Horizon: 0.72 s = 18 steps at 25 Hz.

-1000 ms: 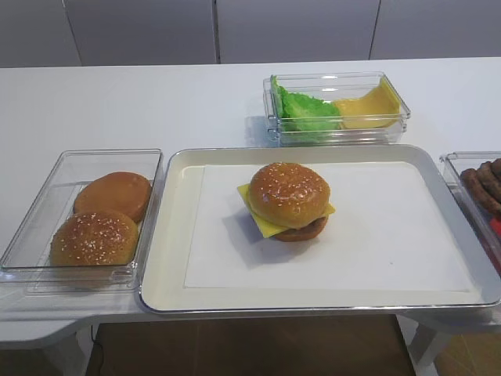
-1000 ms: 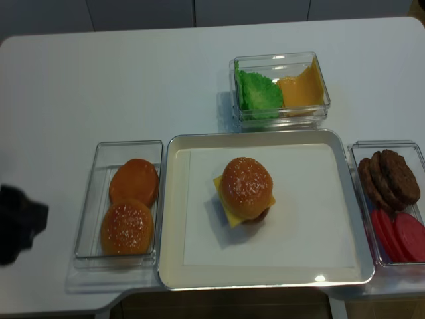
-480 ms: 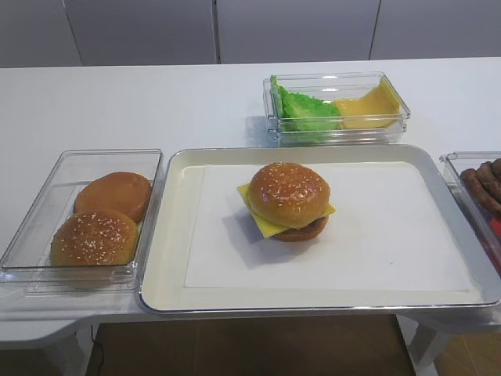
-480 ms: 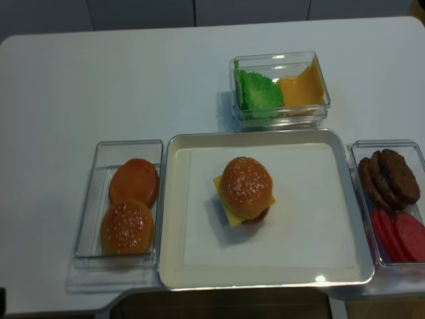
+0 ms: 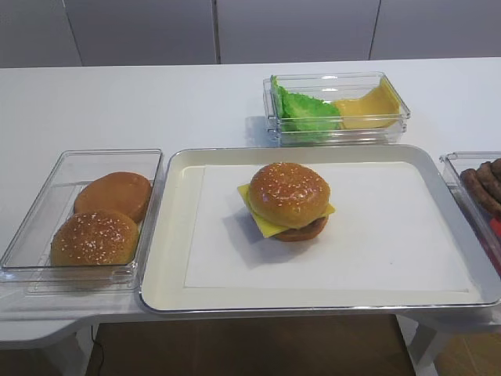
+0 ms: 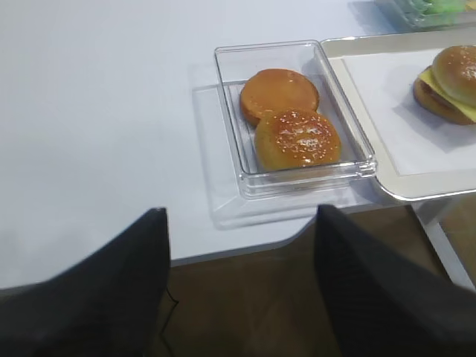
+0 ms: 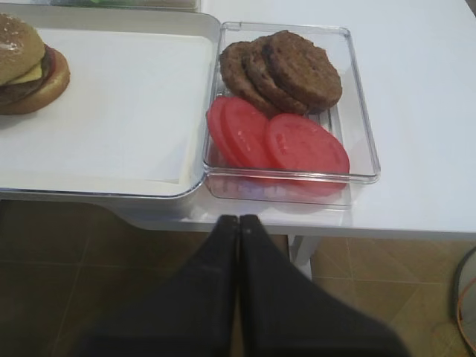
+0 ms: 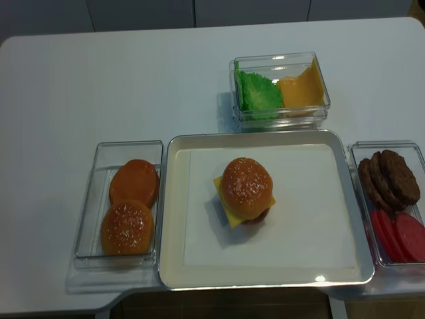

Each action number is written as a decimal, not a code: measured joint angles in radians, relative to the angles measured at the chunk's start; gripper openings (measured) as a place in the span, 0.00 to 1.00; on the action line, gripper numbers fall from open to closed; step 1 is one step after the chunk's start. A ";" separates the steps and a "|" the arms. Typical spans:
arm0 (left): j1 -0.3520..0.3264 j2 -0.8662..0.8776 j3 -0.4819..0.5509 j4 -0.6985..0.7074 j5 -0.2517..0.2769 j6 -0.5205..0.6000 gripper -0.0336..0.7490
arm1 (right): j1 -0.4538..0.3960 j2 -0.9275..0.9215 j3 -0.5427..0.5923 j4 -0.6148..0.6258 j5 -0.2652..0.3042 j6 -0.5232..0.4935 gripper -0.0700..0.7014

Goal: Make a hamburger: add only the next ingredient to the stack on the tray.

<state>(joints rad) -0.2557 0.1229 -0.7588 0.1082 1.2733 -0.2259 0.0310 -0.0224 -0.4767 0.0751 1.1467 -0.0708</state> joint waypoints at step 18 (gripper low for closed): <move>0.000 -0.143 0.192 -0.042 -0.022 0.066 0.61 | 0.000 0.000 0.000 0.000 0.000 0.000 0.09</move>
<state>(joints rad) -0.2557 -0.0201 -0.5664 0.0666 1.2511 -0.1601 0.0310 -0.0224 -0.4767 0.0751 1.1467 -0.0708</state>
